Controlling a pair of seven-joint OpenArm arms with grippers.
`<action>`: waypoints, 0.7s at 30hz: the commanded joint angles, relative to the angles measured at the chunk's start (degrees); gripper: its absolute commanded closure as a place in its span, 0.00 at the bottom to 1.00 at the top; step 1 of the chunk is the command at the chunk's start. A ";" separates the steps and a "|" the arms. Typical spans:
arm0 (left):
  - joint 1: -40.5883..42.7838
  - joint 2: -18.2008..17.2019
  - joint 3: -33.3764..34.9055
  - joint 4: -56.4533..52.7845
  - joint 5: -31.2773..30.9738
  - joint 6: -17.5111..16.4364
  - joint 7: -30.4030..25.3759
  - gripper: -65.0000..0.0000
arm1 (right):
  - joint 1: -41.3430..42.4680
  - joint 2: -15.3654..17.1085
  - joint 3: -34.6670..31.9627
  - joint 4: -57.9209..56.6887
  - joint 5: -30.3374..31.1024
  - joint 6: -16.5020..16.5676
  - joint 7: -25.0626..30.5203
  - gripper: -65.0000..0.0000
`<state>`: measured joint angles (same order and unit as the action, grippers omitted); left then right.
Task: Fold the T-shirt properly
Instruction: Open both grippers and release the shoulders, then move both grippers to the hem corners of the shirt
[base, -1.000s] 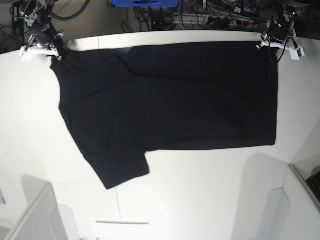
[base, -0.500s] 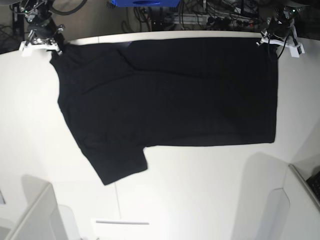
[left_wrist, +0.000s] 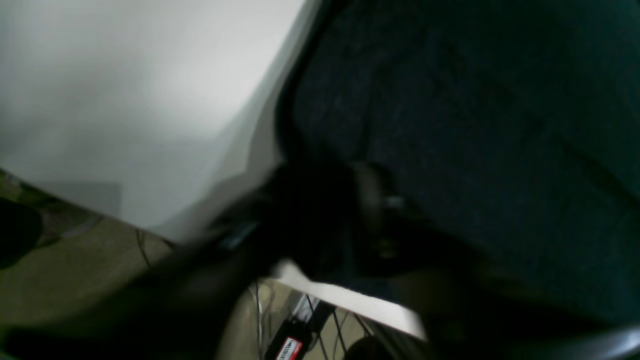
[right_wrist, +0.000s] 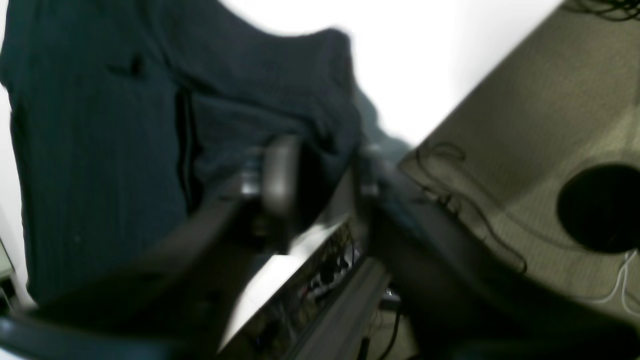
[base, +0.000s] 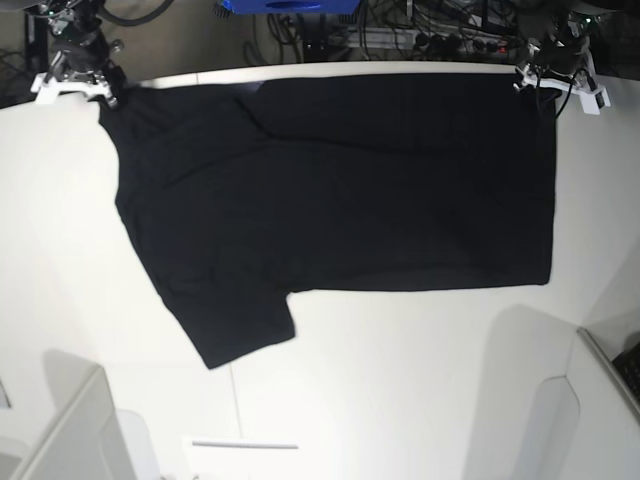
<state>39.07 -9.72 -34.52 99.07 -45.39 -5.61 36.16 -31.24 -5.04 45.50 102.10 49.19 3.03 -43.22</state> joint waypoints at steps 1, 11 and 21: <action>0.71 -0.53 -0.42 0.85 -0.20 0.02 -0.34 0.41 | -0.45 0.33 0.97 1.85 0.88 0.62 0.72 0.58; 0.01 -0.53 -9.74 1.90 -0.64 -0.06 -0.25 0.16 | 2.37 3.06 5.89 3.08 0.35 0.71 0.72 0.50; -5.27 -1.23 -16.33 6.82 -0.20 -0.15 0.10 0.16 | 10.45 10.53 -5.63 2.29 0.35 0.27 0.63 0.51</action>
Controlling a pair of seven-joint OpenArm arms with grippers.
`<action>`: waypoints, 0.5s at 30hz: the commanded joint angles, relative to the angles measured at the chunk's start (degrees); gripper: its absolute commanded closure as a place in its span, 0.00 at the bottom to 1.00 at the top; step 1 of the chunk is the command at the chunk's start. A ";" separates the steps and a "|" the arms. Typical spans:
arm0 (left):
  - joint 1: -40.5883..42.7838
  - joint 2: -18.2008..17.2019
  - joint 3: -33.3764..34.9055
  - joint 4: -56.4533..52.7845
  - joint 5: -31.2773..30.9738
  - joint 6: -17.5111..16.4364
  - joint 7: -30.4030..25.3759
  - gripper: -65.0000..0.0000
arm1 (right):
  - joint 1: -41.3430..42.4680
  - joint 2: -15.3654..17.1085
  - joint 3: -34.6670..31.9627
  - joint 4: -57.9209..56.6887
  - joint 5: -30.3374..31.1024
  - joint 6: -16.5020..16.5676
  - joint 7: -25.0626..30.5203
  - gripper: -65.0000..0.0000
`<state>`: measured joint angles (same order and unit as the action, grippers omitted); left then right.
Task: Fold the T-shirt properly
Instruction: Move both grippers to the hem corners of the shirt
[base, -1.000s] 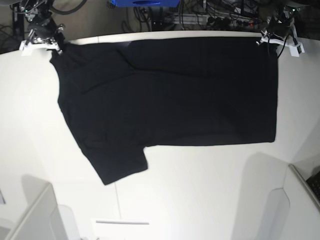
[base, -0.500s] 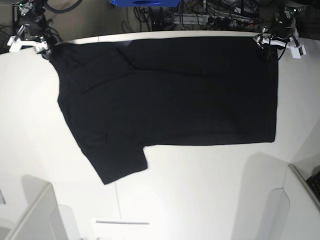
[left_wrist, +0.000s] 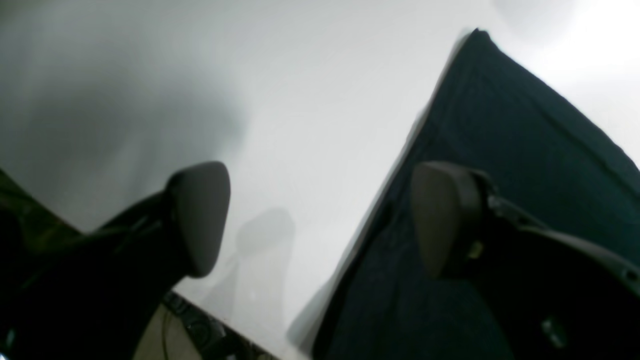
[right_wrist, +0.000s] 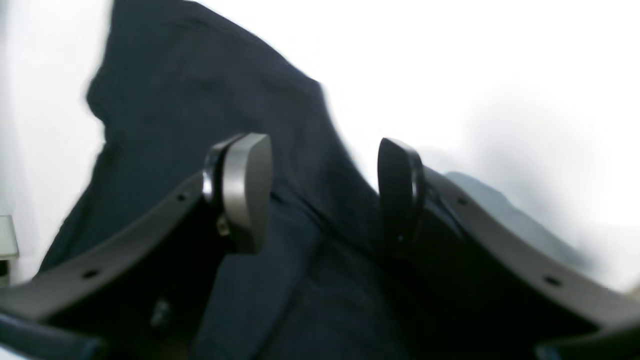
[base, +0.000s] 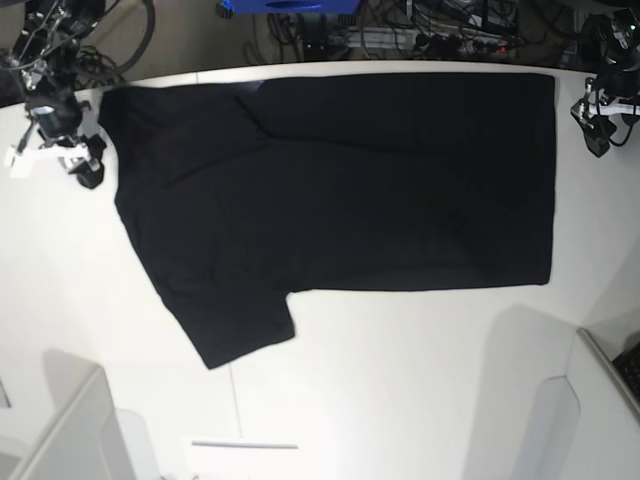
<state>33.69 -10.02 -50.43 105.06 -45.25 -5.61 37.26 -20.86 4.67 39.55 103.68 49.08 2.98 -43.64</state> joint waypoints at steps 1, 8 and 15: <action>-0.33 -1.28 -0.33 0.57 -0.33 -0.15 -0.99 0.16 | 1.30 1.00 -0.82 0.54 0.37 0.23 1.04 0.51; -2.70 -4.53 5.38 0.04 -0.33 -0.15 -0.99 0.77 | 8.86 1.62 -9.44 -2.54 -8.77 0.23 1.04 0.51; -5.52 -8.75 10.57 -3.03 -0.24 -0.15 -0.99 1.00 | 20.12 1.80 -16.03 -10.80 -15.89 0.66 0.96 0.50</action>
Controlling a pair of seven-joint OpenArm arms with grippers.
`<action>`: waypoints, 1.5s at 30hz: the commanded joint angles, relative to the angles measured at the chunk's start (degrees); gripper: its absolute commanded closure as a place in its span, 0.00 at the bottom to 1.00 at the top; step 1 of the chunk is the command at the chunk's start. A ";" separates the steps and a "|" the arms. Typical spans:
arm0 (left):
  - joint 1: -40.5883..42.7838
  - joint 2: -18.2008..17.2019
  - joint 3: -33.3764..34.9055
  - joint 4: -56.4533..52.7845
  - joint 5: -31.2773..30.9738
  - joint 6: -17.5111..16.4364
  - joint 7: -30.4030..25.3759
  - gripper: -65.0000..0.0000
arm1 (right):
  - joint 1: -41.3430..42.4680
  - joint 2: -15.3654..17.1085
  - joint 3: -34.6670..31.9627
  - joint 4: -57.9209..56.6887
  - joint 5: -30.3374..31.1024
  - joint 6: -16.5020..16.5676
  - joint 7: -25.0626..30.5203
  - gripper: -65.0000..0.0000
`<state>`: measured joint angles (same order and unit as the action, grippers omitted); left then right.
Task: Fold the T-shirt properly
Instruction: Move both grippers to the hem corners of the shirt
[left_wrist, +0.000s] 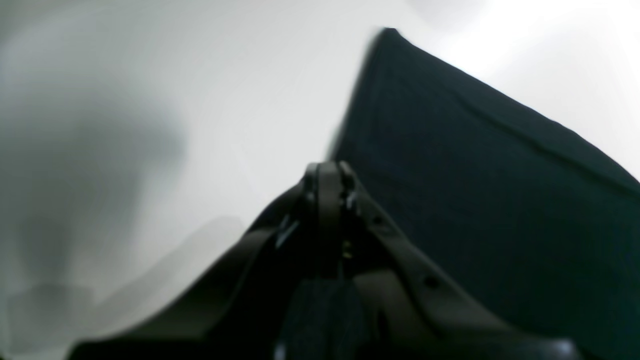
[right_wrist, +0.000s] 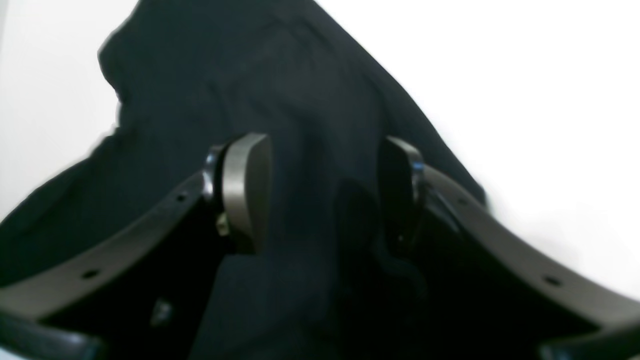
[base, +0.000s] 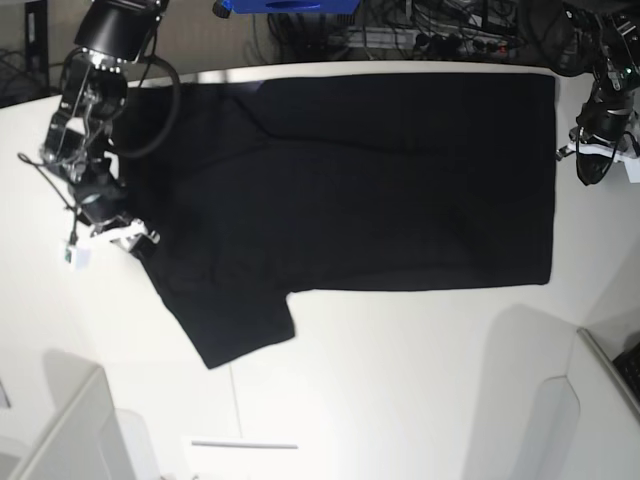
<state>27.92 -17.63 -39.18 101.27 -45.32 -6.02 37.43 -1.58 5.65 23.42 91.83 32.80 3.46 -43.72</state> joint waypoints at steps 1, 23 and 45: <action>-0.27 -1.49 -0.16 0.22 -0.17 0.26 -1.17 1.00 | 2.95 1.43 -0.34 -1.15 0.30 0.18 0.43 0.50; -1.77 -2.37 0.10 -3.21 -0.17 0.26 -1.17 1.00 | 36.62 9.78 -19.86 -51.26 0.21 4.93 9.83 0.36; -1.33 -2.37 0.10 -3.21 -0.17 0.26 -1.17 1.00 | 44.18 6.44 -34.80 -68.14 0.21 5.11 21.00 0.38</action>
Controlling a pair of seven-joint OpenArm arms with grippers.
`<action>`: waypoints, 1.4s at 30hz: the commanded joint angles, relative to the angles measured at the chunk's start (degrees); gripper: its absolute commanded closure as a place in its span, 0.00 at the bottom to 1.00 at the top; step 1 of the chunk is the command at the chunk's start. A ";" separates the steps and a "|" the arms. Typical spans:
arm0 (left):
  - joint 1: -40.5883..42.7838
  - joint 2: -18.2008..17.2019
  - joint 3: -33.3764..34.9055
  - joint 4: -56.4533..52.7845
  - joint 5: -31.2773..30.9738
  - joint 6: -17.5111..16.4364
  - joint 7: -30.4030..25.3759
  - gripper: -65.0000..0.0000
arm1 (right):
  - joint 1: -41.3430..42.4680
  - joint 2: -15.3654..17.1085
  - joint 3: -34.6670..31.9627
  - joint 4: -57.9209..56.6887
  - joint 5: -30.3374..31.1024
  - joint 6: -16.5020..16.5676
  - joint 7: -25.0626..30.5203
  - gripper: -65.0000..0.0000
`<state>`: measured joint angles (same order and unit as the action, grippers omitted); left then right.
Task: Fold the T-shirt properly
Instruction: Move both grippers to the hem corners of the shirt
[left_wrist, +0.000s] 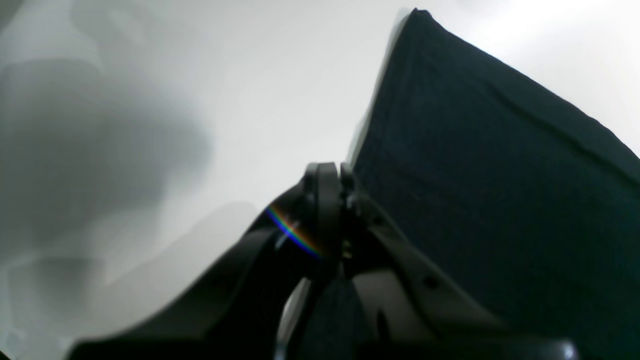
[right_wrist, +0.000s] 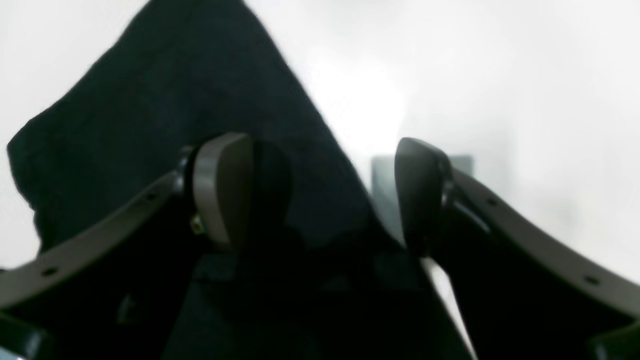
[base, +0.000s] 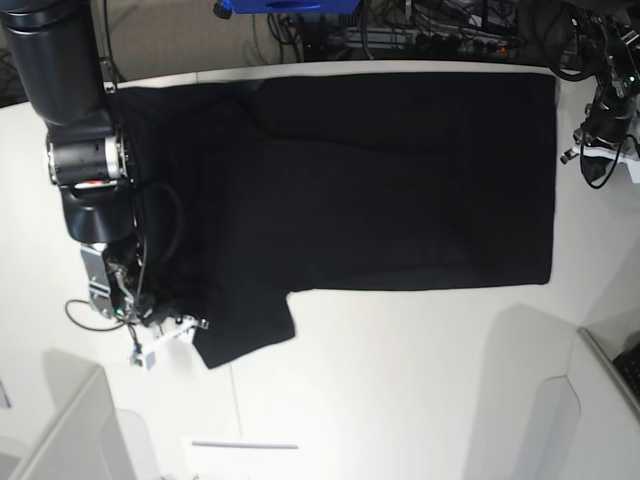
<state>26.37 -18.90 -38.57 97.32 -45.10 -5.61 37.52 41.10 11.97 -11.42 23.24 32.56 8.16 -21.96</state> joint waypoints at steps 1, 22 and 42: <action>0.31 -1.10 -0.51 0.75 -0.39 -0.15 -1.25 1.00 | 1.49 0.03 0.04 0.45 0.46 0.41 -0.77 0.42; -7.25 -2.42 -0.42 -4.35 6.90 -0.15 -1.25 0.61 | 0.79 0.30 -0.05 0.45 0.37 0.32 0.46 1.00; -34.50 -10.95 14.52 -34.86 6.90 -1.12 -1.69 0.20 | 0.79 0.12 -0.05 0.45 0.37 0.32 0.46 1.00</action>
<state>-7.42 -28.38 -23.75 61.52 -37.91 -6.37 36.71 40.29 11.68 -11.49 23.22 32.97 8.19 -20.97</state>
